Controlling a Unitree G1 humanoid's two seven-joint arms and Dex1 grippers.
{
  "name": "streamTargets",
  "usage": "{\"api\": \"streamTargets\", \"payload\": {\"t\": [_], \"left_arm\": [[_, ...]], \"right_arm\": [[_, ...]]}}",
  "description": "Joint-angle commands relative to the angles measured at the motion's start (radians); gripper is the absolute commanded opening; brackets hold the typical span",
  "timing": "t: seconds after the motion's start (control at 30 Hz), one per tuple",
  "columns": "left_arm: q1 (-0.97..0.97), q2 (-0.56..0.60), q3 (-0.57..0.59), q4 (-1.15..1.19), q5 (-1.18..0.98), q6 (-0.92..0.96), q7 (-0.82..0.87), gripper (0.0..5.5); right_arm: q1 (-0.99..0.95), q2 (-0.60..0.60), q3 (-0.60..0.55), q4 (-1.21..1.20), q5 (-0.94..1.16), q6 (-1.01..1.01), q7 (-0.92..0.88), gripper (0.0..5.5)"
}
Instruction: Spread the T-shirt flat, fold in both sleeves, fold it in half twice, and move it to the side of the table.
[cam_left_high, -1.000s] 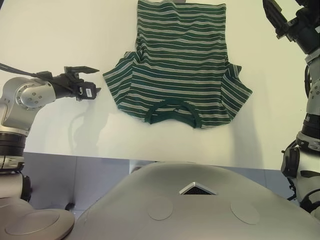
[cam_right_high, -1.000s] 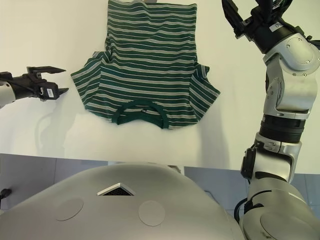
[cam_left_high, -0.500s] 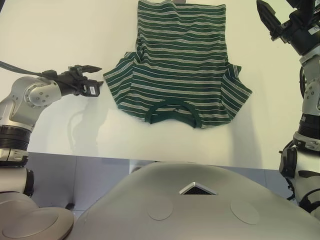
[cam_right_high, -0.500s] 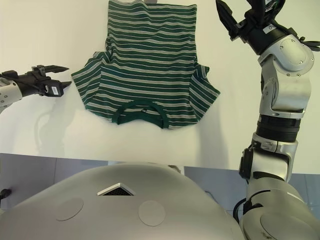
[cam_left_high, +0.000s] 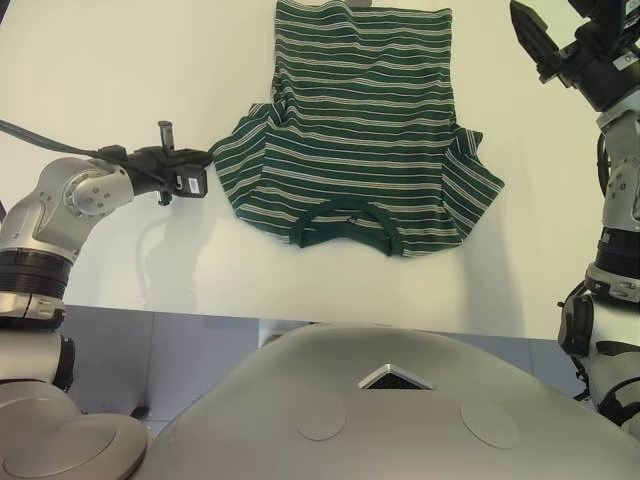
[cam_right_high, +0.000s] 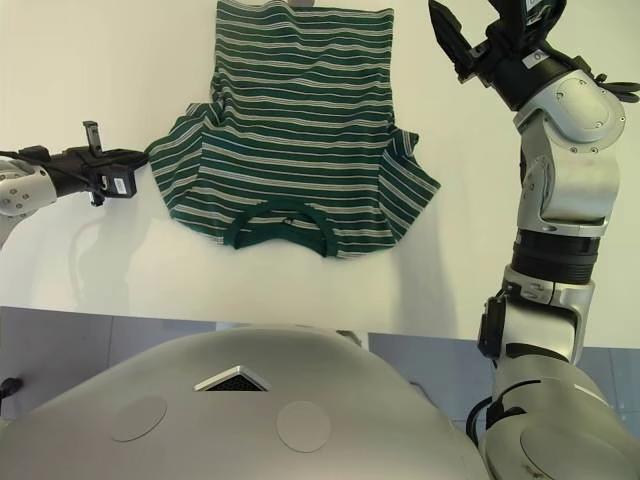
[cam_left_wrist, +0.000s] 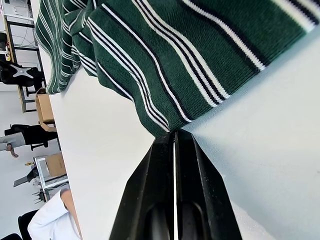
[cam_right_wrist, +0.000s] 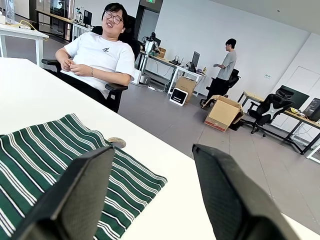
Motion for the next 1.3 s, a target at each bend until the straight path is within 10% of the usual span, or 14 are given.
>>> {"api": "streamTargets", "payload": {"t": [0.03,0.27,0.8,1.1,1.3], "left_arm": [[0.058,-0.038,0.035,-0.095,-0.207,0.067,-0.089,0.02],[0.104,-0.071,0.103,-0.334,-0.505,0.243,-0.217,0.02],[-0.008,-0.225,-0.014,-0.357,-0.333,0.336,-0.200,0.02],[0.023,-0.273,-0.023,-0.403,-0.402,0.367,-0.239,1.66],[0.091,-0.269,0.063,-0.444,-0.354,0.423,-0.130,2.68]], "right_arm": [[0.006,0.005,0.008,0.005,-0.013,-0.009,0.001,2.90],[0.017,0.006,0.009,0.004,-0.012,-0.012,-0.002,2.90],[0.003,0.009,0.029,-0.020,-0.010,0.003,-0.007,2.90],[0.012,-0.008,0.043,-0.006,-0.037,-0.014,-0.001,2.90],[0.087,-0.333,0.136,0.109,-0.299,-0.244,0.200,2.90]]}}
